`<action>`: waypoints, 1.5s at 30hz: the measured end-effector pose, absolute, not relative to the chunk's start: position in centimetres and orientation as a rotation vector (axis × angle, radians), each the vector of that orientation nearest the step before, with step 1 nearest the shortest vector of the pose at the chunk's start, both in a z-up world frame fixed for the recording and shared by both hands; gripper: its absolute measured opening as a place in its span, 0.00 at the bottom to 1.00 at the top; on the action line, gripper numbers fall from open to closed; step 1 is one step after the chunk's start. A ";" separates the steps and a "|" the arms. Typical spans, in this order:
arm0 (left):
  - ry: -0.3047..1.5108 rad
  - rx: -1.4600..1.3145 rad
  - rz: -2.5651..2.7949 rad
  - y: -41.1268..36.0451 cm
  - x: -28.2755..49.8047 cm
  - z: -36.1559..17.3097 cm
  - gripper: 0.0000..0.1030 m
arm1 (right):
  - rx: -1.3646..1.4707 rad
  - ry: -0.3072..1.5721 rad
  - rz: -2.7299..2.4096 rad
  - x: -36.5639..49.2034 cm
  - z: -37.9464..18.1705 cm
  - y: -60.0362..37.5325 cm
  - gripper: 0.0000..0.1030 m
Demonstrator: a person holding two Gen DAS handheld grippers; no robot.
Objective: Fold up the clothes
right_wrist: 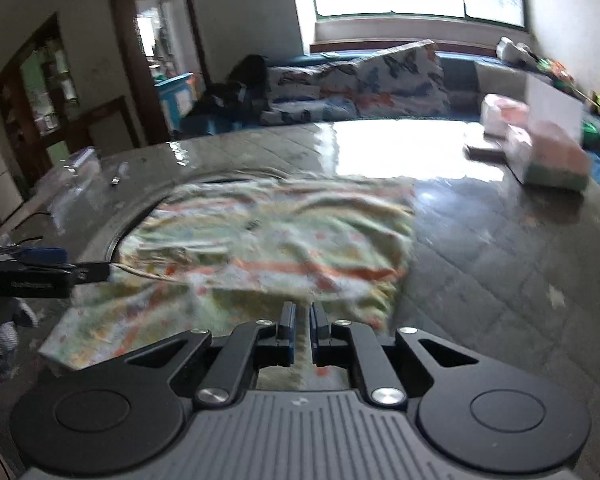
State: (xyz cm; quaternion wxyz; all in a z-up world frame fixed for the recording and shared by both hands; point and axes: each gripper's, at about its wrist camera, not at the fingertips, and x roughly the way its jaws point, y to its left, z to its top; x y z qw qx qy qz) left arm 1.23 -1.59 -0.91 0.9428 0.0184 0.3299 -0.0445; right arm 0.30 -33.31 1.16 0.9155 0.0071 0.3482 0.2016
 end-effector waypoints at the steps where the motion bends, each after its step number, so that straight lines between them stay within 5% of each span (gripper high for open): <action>1: 0.674 0.047 -0.092 -1.8 1.4 -1.0 1.00 | 0.008 0.710 0.432 0.4 1.3 -33.0 0.09; 12: 0.713 0.118 -0.053 -2.1 3.0 -3.0 1.00 | -0.037 0.748 0.489 2.5 -1.1 -31.3 0.11; 21: 0.664 0.097 -0.095 -2.8 0.4 -0.7 1.00 | -0.100 0.725 0.613 -0.3 0.6 -29.4 0.30; 45: 0.660 0.211 -0.176 -4.6 -5.5 -2.2 1.00 | -0.134 0.758 0.588 -3.1 -0.7 -31.8 0.37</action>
